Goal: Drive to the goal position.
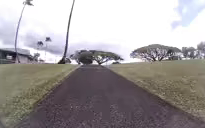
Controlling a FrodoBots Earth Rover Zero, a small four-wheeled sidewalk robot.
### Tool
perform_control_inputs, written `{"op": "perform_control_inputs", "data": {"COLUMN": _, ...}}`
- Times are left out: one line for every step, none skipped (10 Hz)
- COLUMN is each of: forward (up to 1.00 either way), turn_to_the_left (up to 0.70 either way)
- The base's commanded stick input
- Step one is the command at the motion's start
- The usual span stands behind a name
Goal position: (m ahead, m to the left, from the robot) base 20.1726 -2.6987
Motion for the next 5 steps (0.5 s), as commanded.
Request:
{"op": "perform_control_inputs", "data": {"forward": 0.7, "turn_to_the_left": 0.0}}
{"op": "perform_control_inputs", "data": {"forward": 0.7, "turn_to_the_left": -0.09}}
{"op": "perform_control_inputs", "data": {"forward": 0.7, "turn_to_the_left": -0.18}}
{"op": "perform_control_inputs", "data": {"forward": 0.7, "turn_to_the_left": -0.17}}
{"op": "perform_control_inputs", "data": {"forward": 0.7, "turn_to_the_left": -0.01}}
